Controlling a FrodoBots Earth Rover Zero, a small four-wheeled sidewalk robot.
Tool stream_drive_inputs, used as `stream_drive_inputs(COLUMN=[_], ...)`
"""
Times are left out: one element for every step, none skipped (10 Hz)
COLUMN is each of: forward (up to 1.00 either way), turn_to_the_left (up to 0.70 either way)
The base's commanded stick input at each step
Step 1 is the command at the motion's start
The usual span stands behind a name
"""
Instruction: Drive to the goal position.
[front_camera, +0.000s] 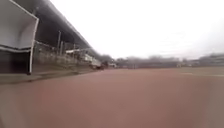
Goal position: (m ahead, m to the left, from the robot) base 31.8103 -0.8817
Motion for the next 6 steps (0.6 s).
stream_drive_inputs(forward=[0.0, 0.0, 0.0, 0.0, 0.0, 0.0], turn_to_the_left=[0.0, 0.0, 0.0, 0.0, 0.0, 0.0])
